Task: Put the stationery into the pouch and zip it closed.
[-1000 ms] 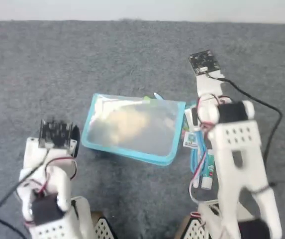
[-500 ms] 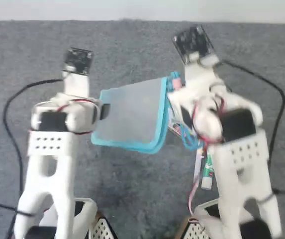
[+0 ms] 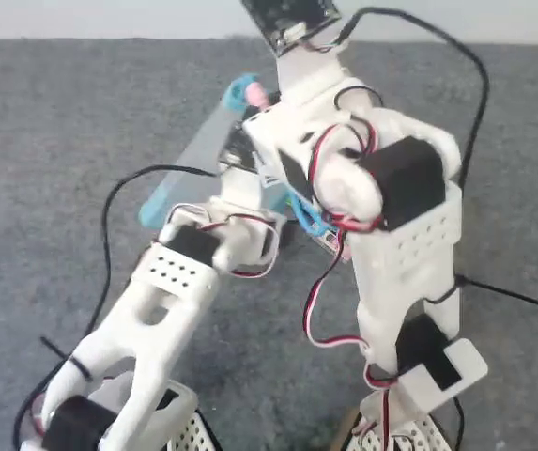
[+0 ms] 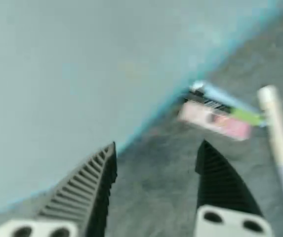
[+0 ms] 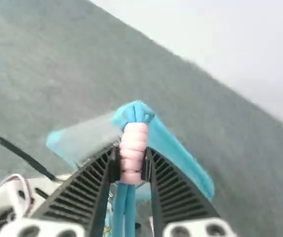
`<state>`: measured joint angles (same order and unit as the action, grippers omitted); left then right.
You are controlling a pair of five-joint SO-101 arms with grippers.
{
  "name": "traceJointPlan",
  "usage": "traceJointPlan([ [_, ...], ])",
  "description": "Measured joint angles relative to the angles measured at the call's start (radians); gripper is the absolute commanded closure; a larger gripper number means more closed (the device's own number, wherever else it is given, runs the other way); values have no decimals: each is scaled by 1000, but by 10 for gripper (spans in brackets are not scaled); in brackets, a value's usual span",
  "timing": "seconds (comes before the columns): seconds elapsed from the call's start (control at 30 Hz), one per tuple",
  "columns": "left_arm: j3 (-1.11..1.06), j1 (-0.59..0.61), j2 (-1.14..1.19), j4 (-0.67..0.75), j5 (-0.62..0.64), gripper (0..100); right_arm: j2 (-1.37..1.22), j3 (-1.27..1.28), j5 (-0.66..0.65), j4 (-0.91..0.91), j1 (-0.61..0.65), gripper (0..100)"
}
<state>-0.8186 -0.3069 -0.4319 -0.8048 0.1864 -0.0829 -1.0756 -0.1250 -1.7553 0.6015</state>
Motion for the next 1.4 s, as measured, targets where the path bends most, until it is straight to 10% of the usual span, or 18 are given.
traceJointPlan([
  [0.43, 232, 311, -52, -158, -38, 750, 344, 680, -92, 20, 92, 991],
  [0.8, 92, 511, -437, -249, -196, 746, 615, 1593, -106, 494, 109, 991],
  [1.4, -230, 404, -631, -272, -417, 686, 618, 1622, -68, 532, 49, 992],
])
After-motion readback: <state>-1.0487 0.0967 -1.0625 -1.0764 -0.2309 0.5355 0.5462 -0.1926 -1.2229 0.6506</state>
